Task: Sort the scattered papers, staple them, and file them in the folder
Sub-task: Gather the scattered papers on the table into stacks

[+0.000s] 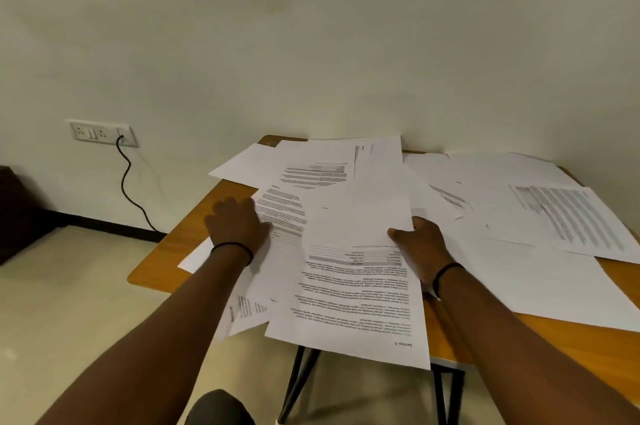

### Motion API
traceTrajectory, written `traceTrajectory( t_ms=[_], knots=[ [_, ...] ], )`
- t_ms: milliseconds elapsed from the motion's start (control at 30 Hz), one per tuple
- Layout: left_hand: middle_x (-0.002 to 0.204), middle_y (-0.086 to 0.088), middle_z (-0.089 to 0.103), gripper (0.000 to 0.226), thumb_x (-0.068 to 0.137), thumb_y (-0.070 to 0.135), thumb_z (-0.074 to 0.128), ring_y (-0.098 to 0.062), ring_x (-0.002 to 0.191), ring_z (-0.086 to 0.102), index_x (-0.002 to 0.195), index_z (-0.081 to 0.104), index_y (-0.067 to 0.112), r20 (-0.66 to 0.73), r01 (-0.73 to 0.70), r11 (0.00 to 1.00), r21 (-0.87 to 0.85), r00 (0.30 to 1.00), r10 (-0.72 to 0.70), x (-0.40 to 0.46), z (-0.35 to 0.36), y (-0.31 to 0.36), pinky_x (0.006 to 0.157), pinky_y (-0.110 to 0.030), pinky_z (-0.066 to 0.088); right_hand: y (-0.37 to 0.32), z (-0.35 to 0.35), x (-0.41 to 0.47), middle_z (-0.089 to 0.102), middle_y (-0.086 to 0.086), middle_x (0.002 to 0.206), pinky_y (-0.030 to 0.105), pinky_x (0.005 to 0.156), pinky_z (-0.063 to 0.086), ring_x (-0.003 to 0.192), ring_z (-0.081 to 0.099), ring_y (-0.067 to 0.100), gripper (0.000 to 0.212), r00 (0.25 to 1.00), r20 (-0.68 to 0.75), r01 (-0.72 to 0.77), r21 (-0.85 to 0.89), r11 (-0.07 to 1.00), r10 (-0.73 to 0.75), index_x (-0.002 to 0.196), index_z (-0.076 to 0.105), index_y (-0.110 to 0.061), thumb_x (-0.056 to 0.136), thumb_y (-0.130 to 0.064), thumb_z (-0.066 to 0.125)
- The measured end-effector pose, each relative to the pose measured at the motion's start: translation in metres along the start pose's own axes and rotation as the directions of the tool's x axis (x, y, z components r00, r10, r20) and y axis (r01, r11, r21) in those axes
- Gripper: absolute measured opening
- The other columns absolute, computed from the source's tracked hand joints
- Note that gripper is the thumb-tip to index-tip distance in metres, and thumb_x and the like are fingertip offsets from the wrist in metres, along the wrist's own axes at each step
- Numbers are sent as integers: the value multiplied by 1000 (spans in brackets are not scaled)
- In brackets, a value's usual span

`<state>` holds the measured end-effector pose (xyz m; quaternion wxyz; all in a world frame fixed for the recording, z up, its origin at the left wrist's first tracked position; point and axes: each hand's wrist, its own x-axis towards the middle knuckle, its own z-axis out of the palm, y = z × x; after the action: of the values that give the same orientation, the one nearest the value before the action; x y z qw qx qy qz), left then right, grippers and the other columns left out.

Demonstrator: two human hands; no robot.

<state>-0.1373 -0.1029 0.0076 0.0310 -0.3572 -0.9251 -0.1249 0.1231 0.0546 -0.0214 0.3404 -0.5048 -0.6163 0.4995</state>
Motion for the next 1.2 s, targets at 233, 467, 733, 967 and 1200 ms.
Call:
traceTrajectory(
  t_ms=[233, 467, 733, 967, 1200],
  knots=[
    [128, -14, 55, 98, 60, 84, 67, -35, 120, 52, 129, 47, 18, 157, 164, 986, 9, 974, -163, 18, 0, -34, 94, -46, 46, 6, 5, 3, 72, 0, 89, 41, 84, 58, 84, 69, 21, 9, 999, -27, 24, -115, 993, -28, 91, 68, -12, 85, -17, 72],
    [98, -8, 66, 49, 71, 54, 80, -25, 85, 60, 95, 57, 18, 131, 179, 964, -197, 979, -155, 24, -4, -34, 78, -38, 52, 5, 4, 2, 72, 2, 88, 40, 83, 58, 84, 69, 22, 14, 999, -20, 33, -119, 992, -36, 90, 67, -7, 84, -18, 72],
    [73, -5, 61, 16, 91, 25, 67, -26, 70, 55, 76, 65, 19, -138, 43, 894, -447, 984, -116, 12, -43, -24, 54, -28, 33, -15, 2, -18, 73, 9, 89, 32, 69, 59, 78, 71, 23, 1, 998, 15, 64, 189, 980, -69, 91, 68, -6, 89, -6, 68],
    [76, -5, 65, 13, 92, 19, 66, -19, 68, 56, 82, 70, 13, -167, -88, 587, -805, 983, -82, -3, -77, -19, 61, -27, 43, -59, 3, -35, 74, 5, 103, 36, 80, 59, 93, 71, 23, 12, 990, 25, 106, 496, 862, -136, 102, 69, -14, 90, -11, 70],
    [104, -12, 71, 12, 99, 13, 58, -28, 87, 67, 105, 67, 11, 54, 60, 105, -993, 997, -58, -19, -80, -4, 81, -40, 56, -78, -11, -29, 68, 9, 112, 42, 87, 57, 99, 67, 26, 24, 957, -271, 146, 763, 630, 106, 116, 61, -9, 94, -17, 67]
  ],
)
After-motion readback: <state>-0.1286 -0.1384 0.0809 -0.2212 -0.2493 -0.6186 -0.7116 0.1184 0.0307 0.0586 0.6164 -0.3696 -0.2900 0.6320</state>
